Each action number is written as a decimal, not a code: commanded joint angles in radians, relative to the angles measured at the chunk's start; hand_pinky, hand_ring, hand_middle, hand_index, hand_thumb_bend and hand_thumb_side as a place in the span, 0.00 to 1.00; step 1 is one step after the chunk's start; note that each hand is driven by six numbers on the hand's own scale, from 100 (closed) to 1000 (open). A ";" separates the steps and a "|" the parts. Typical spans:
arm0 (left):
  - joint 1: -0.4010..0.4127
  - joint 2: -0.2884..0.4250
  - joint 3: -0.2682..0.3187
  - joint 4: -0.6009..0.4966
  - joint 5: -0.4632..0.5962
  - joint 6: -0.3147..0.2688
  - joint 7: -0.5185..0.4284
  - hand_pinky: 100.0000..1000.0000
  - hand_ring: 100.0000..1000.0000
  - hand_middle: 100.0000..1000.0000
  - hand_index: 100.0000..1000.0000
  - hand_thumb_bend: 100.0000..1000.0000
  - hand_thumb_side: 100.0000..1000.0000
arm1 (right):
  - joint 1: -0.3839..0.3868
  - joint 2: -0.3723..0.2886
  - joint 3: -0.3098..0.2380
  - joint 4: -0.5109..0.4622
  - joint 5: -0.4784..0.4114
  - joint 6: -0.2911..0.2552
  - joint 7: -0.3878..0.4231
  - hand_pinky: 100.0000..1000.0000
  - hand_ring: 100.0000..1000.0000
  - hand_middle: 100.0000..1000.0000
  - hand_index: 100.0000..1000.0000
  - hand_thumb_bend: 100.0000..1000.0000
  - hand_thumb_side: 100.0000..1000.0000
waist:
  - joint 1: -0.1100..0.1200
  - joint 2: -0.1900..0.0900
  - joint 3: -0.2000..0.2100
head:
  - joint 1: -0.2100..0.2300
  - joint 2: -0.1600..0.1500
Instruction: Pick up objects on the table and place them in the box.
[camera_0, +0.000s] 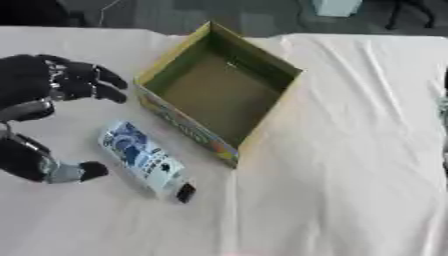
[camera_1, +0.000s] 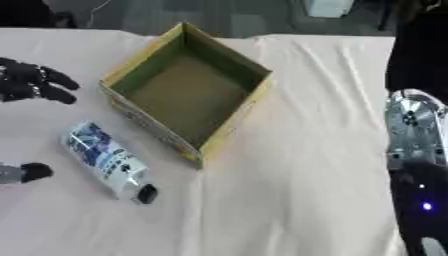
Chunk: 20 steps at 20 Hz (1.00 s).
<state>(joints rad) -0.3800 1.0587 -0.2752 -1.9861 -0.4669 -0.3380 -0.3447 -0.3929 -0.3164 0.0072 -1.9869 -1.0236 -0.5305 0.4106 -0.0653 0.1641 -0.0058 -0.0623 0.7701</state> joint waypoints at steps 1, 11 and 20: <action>-0.029 0.039 -0.014 -0.014 -0.001 0.001 -0.060 0.78 0.78 0.84 0.86 0.40 0.62 | -0.018 -0.023 0.000 -0.013 -0.006 0.004 0.001 0.23 0.39 0.44 0.66 0.00 0.88 | 0.009 -0.011 -0.005 | 0.006 0.000; -0.094 0.035 -0.049 -0.014 0.037 0.014 -0.207 0.77 0.82 0.85 0.86 0.41 0.62 | -0.033 -0.019 0.002 -0.013 -0.012 0.010 -0.007 0.23 0.39 0.44 0.66 0.00 0.88 | 0.016 -0.008 -0.018 | 0.008 0.000; -0.131 0.028 -0.062 -0.014 0.051 0.010 -0.230 0.76 0.81 0.82 0.86 0.41 0.62 | -0.045 -0.016 0.002 -0.013 -0.017 0.014 -0.013 0.23 0.39 0.44 0.66 0.00 0.88 | 0.021 -0.005 -0.028 | 0.008 0.000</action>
<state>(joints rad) -0.4970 1.0592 -0.3431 -1.9888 -0.4217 -0.3265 -0.5696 -0.4234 -0.3164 0.0115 -1.9869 -1.0379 -0.5186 0.4006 -0.0505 0.1706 -0.0318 -0.0609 0.7701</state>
